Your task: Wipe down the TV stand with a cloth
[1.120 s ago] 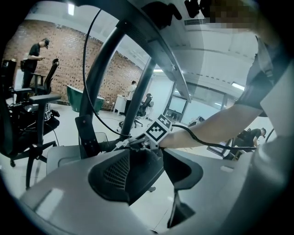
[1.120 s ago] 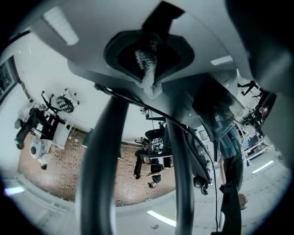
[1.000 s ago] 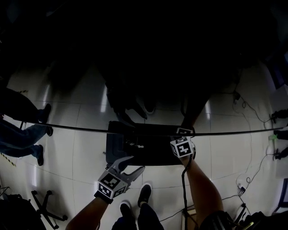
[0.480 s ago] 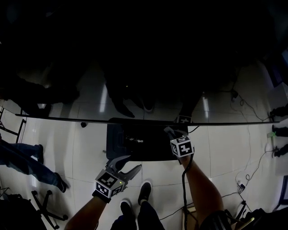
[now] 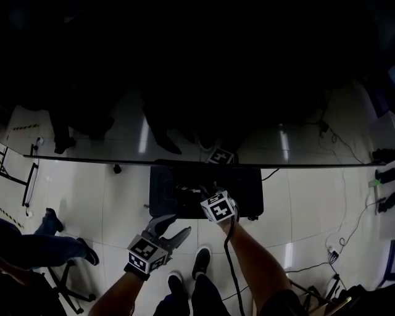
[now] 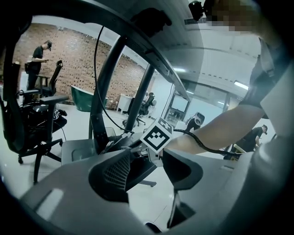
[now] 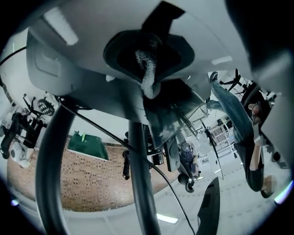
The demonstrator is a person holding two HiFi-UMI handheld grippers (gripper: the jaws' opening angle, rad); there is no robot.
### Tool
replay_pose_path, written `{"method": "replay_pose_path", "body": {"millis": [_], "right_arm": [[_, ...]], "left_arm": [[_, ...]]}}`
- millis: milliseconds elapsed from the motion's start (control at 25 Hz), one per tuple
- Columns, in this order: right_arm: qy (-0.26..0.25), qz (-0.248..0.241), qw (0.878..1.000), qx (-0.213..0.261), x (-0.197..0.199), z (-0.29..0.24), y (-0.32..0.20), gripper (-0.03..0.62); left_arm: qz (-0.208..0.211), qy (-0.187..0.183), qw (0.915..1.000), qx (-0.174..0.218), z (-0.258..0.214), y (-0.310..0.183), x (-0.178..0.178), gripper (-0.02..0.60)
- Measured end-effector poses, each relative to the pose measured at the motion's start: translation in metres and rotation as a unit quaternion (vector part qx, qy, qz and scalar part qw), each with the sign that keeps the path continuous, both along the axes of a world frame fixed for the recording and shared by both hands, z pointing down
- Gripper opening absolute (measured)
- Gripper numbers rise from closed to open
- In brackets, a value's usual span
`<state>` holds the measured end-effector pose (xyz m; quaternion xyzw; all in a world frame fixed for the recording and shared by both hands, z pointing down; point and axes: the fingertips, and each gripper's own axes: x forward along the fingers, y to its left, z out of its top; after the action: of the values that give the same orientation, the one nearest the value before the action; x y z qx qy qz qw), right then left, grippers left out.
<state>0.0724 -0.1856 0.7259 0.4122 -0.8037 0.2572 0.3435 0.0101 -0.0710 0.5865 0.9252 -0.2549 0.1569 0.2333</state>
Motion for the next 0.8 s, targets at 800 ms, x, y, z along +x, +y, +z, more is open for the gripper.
{"method": "replay_pose_path", "body": {"millis": [800], "right_arm": [[0.085, 0.136, 0.987, 0.001, 0.205, -0.007, 0.039, 0.052]], "left_arm": [[0.010, 0.005, 0.9999, -0.001, -0.001, 0.014, -0.004, 0.245]]}}
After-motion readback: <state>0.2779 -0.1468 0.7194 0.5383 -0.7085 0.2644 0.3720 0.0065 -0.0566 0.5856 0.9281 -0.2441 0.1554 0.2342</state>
